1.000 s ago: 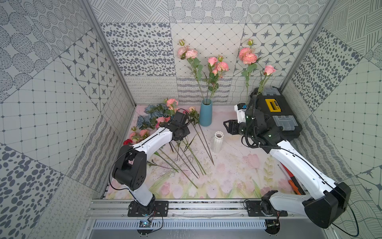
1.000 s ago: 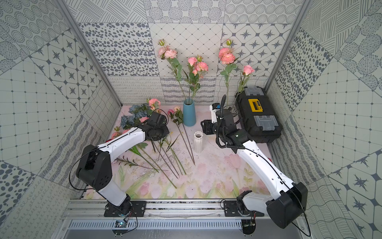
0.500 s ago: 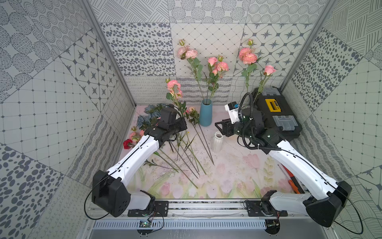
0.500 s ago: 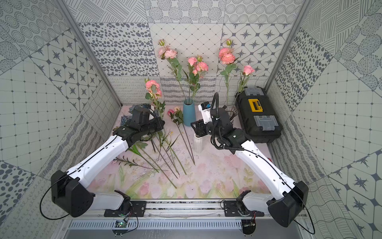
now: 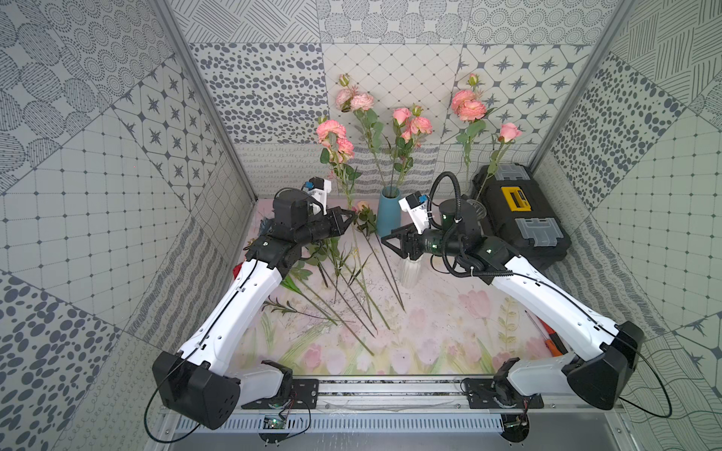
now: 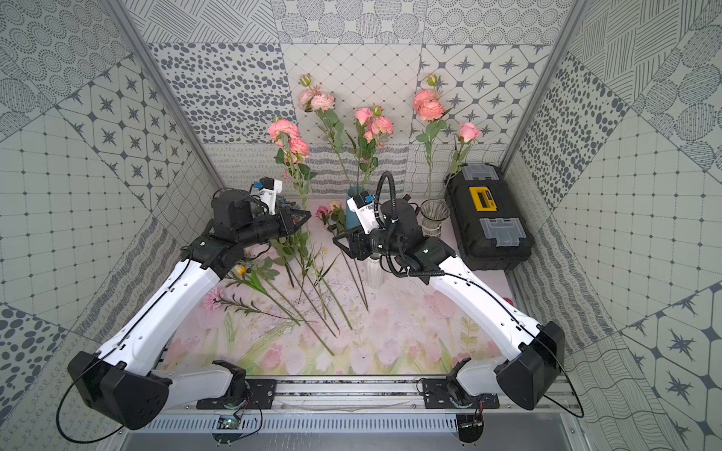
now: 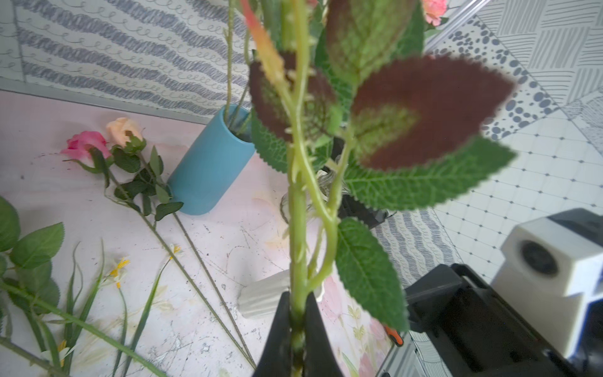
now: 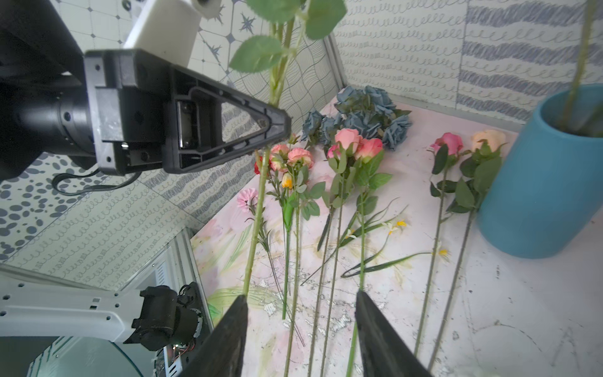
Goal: Place the pink flowers into the vase
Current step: Pick up the flower at the center of the board.
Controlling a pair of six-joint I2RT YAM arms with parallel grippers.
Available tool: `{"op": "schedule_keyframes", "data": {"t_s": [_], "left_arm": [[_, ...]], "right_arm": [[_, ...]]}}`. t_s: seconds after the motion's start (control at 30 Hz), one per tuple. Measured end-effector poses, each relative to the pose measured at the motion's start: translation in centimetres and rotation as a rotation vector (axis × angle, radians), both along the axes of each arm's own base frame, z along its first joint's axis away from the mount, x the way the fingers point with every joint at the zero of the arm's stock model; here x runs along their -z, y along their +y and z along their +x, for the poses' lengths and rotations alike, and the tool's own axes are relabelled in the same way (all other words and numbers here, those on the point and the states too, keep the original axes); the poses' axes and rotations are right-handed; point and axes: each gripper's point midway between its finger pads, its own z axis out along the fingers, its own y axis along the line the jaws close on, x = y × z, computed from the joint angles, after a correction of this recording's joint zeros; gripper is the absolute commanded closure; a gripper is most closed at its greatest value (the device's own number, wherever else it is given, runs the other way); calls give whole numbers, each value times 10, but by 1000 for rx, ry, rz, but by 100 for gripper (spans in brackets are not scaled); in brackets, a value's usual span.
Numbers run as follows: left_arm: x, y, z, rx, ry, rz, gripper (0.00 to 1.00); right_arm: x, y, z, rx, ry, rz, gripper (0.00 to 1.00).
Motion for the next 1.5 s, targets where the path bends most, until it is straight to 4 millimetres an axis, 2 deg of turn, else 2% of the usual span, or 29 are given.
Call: {"op": "schedule_keyframes", "data": {"t_s": [0.1, 0.33, 0.47, 1.3, 1.5], "left_arm": [[-3, -6, -6, 58, 2, -23, 100], [-12, -15, -15, 159, -6, -87, 100], [-17, -18, -19, 196, -11, -114, 100], [-40, -28, -34, 305, -27, -211, 100], [-42, -29, -37, 323, -25, -220, 100]], "right_arm": [[-3, 10, -5, -37, 6, 29, 48], [-25, 22, -11, -98, 0, 135, 49], [-31, 28, -12, -122, 7, 174, 50], [-31, 48, -9, -184, 49, 248, 61], [-34, 49, -11, -196, 51, 263, 69]]}}
